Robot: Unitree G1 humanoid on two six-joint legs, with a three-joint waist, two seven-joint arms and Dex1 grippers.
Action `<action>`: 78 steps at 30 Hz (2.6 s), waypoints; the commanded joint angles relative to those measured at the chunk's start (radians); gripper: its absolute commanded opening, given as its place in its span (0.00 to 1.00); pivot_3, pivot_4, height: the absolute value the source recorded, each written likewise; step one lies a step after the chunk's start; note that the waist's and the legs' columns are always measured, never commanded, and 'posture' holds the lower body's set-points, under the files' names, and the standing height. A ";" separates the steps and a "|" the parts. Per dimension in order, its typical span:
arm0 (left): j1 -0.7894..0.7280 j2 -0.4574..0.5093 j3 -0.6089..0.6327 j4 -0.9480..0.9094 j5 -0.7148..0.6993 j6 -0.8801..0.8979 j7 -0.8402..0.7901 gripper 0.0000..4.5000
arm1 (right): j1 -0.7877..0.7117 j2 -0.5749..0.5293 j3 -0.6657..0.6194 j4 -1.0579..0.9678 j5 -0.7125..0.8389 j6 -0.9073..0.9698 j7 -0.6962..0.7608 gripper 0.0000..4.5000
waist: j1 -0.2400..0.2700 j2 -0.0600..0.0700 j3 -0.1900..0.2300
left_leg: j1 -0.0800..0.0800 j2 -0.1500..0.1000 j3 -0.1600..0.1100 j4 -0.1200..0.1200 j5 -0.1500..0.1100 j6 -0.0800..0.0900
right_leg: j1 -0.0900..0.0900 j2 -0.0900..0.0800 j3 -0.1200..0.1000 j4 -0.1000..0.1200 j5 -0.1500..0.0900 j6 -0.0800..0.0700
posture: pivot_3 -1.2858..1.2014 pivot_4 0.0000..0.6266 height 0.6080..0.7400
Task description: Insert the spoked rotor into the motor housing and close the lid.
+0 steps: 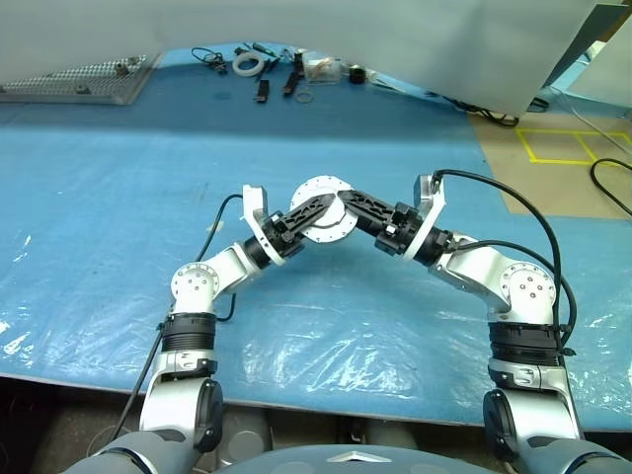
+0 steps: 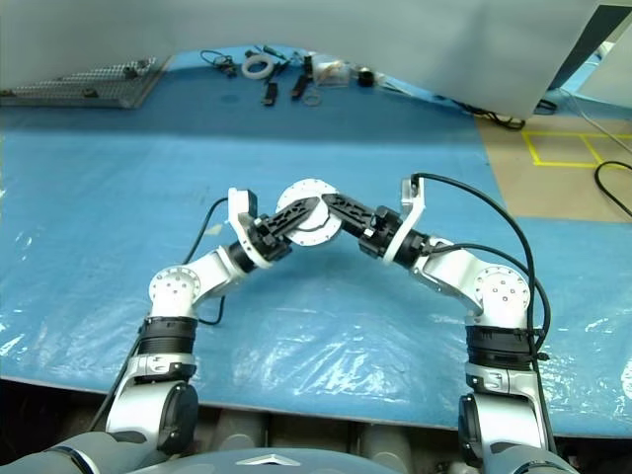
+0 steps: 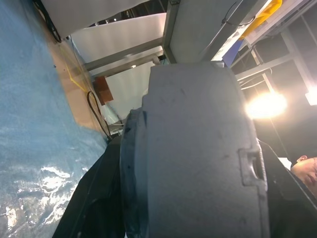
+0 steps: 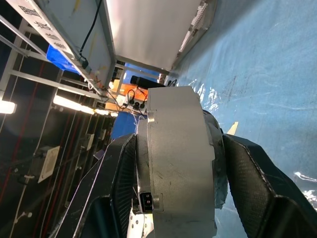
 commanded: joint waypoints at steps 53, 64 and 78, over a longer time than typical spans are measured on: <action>-0.150 0.441 0.222 0.431 0.396 -0.480 0.000 0.56 | -0.019 0.028 0.010 -0.006 -0.225 -0.002 0.136 0.94 | 0.007 -0.002 0.001 | -0.003 0.000 -0.007 0.001 0.000 0.000 | -0.001 -0.001 -0.012 -0.002 0.001 0.001 | 0.52 0.24 1.00; -0.219 0.473 0.202 0.708 0.577 -0.634 0.009 0.56 | 0.007 0.011 -0.013 -0.030 -0.237 0.011 0.136 0.94 | 0.001 -0.003 0.001 | -0.003 0.000 -0.009 0.002 0.000 0.000 | -0.001 -0.001 -0.013 -0.001 0.002 -0.001 | 0.52 0.24 1.00; -0.220 0.542 0.195 0.886 0.706 -0.775 0.085 0.99 | 0.002 0.008 -0.019 -0.025 -0.261 0.012 0.152 0.95 | -0.006 -0.002 0.000 | 0.003 0.001 -0.008 0.002 0.000 0.000 | 0.004 -0.001 -0.012 0.000 0.002 -0.003 | 0.52 0.24 1.00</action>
